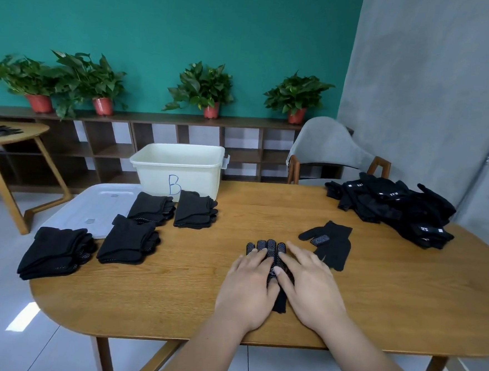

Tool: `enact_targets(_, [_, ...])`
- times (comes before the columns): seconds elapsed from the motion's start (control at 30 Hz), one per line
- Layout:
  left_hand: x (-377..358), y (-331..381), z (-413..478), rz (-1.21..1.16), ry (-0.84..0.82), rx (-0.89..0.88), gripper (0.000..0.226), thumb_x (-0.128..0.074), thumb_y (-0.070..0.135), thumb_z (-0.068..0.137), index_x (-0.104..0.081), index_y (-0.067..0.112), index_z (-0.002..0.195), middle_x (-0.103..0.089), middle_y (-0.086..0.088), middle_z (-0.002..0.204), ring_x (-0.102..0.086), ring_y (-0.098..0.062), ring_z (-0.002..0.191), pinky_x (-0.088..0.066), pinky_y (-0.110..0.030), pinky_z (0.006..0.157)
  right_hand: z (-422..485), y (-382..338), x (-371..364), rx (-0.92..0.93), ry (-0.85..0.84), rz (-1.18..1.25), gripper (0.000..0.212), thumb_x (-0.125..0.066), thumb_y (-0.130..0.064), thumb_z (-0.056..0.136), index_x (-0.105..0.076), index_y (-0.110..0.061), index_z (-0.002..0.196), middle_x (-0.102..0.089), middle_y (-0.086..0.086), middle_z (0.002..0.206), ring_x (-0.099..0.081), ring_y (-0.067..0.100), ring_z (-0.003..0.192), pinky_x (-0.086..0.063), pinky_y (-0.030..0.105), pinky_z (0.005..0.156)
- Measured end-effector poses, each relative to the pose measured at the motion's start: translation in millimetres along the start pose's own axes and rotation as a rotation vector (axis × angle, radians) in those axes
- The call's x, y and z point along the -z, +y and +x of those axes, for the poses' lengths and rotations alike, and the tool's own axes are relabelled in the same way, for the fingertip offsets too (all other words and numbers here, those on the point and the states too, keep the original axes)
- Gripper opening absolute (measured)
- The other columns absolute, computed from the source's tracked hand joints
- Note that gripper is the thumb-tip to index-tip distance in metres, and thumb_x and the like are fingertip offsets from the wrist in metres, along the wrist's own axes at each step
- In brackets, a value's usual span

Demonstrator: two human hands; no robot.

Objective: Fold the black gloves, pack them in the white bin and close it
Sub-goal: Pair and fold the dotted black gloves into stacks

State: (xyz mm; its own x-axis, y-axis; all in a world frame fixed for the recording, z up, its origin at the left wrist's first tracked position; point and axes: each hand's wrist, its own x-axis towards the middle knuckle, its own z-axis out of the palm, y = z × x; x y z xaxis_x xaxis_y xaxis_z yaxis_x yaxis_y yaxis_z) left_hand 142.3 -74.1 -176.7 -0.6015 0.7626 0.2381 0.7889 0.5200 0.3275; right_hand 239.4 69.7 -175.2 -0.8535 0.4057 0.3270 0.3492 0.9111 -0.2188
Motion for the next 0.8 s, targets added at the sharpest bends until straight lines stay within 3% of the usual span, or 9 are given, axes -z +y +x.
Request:
enact_targets(0.07, [-0.4, 3.4, 1.1, 0.09, -0.11, 0.004, 0.065, -0.017, 0.053, 0.11, -0.013, 0.028, 0.169, -0.003, 0.006, 0.177, 0.006, -0.011, 0.162, 0.005, -0.04, 0.132, -0.6, -1.7, -1.2, -0.021, -0.039, -0.026, 0.055, -0.023, -0.059, 0.109, -0.046, -0.039, 0.155, -0.035, -0.015, 0.166, -0.023, 0.014, 0.155, -0.018, 0.038, 0.127])
enact_targets(0.17, [0.8, 6.4, 5.3, 0.189, -0.198, 0.034, 0.072, -0.008, 0.061, 0.107, 0.001, 0.027, 0.169, 0.015, 0.006, 0.176, 0.021, -0.012, 0.16, 0.012, -0.045, 0.13, 0.1, -0.3, -4.5, -0.062, 0.053, -0.032, 0.053, -0.026, -0.055, 0.109, -0.05, -0.036, 0.153, -0.033, -0.007, 0.168, -0.02, 0.019, 0.158, -0.017, 0.042, 0.129])
enact_targets(0.3, [1.0, 8.4, 6.2, 0.225, -0.197, 0.047, 0.075, -0.007, 0.064, 0.106, 0.006, 0.025, 0.169, 0.02, 0.002, 0.174, 0.026, -0.015, 0.158, 0.014, -0.046, 0.13, 3.5, 5.7, -6.5, -0.194, 0.209, -0.131, 0.047, -0.046, -0.041, 0.105, -0.058, -0.023, 0.147, -0.036, 0.01, 0.167, -0.022, 0.029, 0.158, -0.019, 0.049, 0.129])
enact_targets(0.37, [0.1, 8.0, 3.5, 0.184, -0.125, 0.043, 0.073, -0.011, 0.061, 0.107, 0.001, 0.025, 0.17, 0.013, 0.002, 0.176, 0.022, -0.015, 0.16, 0.012, -0.045, 0.13, 5.4, 9.0, -9.4, -0.325, 0.21, -0.135, 0.052, -0.043, -0.042, 0.103, -0.058, -0.018, 0.146, -0.043, 0.015, 0.161, -0.029, 0.034, 0.154, -0.022, 0.052, 0.126])
enact_targets(0.43, [0.3, 6.8, -0.4, 0.13, -0.003, -0.001, 0.067, -0.019, 0.054, 0.109, -0.015, 0.025, 0.169, -0.007, 0.004, 0.177, 0.004, -0.015, 0.163, 0.004, -0.04, 0.132, 6.8, 9.6, -13.2, -0.409, 0.139, -0.155, 0.062, -0.029, -0.048, 0.1, -0.059, -0.017, 0.144, -0.057, 0.012, 0.15, -0.044, 0.032, 0.145, -0.026, 0.053, 0.123])
enact_targets(0.57, [-0.3, 6.7, -5.6, 0.074, 0.071, -0.133, 0.051, -0.029, 0.043, 0.11, -0.051, 0.028, 0.154, -0.046, 0.012, 0.157, -0.036, -0.011, 0.146, -0.027, -0.032, 0.12, 4.6, 7.2, -13.5, -0.304, 0.219, -0.183, 0.054, -0.037, -0.042, 0.099, -0.068, -0.014, 0.133, -0.073, 0.006, 0.114, -0.061, 0.031, 0.11, -0.038, 0.05, 0.113])
enact_targets(0.67, [-1.4, 6.9, -6.6, 0.106, 0.104, -0.058, 0.052, -0.028, 0.044, 0.109, -0.058, 0.026, 0.148, -0.051, 0.009, 0.153, -0.041, -0.014, 0.143, -0.029, -0.034, 0.121, 2.9, 7.5, -11.0, -0.255, 0.271, -0.101, 0.045, -0.045, -0.034, 0.101, -0.068, -0.013, 0.133, -0.07, 0.005, 0.12, -0.059, 0.027, 0.113, -0.044, 0.047, 0.107])
enact_targets(0.73, [-0.5, 8.2, -7.5, 0.145, 0.117, 0.042, 0.057, -0.026, 0.048, 0.108, -0.056, 0.023, 0.15, -0.049, 0.004, 0.157, -0.037, -0.017, 0.148, -0.02, -0.036, 0.128, 4.6, 10.9, -11.1, -0.315, 0.29, -0.06, 0.041, -0.054, -0.029, 0.1, -0.068, -0.011, 0.134, -0.066, 0.008, 0.135, -0.055, 0.029, 0.128, -0.04, 0.048, 0.114])
enact_targets(0.8, [0.6, 9.5, -8.2, 0.148, 0.106, 0.096, 0.063, -0.024, 0.052, 0.108, -0.045, 0.022, 0.158, -0.038, 0.0, 0.167, -0.026, -0.02, 0.157, -0.009, -0.039, 0.131, 6.7, 14.6, -14.3, -0.389, 0.226, -0.07, 0.044, -0.051, -0.031, 0.101, -0.066, -0.012, 0.137, -0.06, 0.009, 0.146, -0.049, 0.029, 0.14, -0.03, 0.048, 0.122])
